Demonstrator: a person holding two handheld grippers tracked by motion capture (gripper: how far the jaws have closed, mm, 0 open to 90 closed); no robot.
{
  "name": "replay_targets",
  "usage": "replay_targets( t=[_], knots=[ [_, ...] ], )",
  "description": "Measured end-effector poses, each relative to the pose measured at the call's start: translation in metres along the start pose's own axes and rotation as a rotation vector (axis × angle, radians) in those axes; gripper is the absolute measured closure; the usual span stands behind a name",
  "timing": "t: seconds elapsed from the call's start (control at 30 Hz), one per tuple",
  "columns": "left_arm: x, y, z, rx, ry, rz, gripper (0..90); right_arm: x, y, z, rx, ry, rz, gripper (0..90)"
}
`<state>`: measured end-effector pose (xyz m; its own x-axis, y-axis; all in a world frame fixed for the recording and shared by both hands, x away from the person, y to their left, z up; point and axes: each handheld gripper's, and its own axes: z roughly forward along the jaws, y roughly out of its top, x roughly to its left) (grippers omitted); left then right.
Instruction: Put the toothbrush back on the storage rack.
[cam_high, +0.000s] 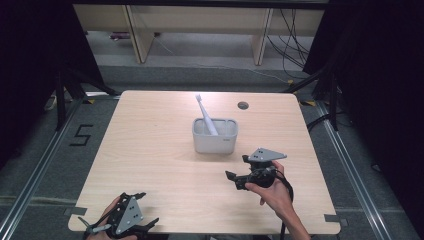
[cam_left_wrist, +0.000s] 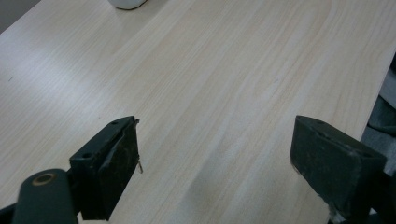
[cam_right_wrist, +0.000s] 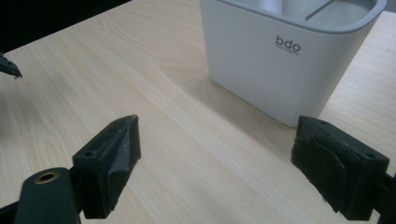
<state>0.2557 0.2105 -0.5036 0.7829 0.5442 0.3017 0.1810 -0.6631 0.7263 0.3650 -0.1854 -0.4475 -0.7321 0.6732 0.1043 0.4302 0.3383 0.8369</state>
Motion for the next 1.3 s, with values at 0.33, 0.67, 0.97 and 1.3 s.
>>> replay_targets(
  t=[0.33, 0.67, 0.97, 1.3],
  knots=[
    [-0.001, 0.001, -0.001, -0.009, -0.002, 0.000, 15.0, 0.002, -0.010, 0.001, 0.032, -0.017, -0.014, 16.5],
    [-0.002, 0.001, -0.001, -0.014, 0.015, 0.004, 15.0, 0.008, -0.021, -0.002, 0.044, -0.005, 0.020, 16.4],
    [0.000, 0.001, -0.002, 0.003, 0.004, 0.017, 15.0, 0.008, -0.030, -0.006, 0.033, 0.003, -0.018, 16.5],
    [-0.001, 0.001, -0.002, -0.003, 0.003, 0.015, 15.0, 0.013, -0.038, -0.014, 0.037, 0.010, 0.022, 16.5]
  ],
)
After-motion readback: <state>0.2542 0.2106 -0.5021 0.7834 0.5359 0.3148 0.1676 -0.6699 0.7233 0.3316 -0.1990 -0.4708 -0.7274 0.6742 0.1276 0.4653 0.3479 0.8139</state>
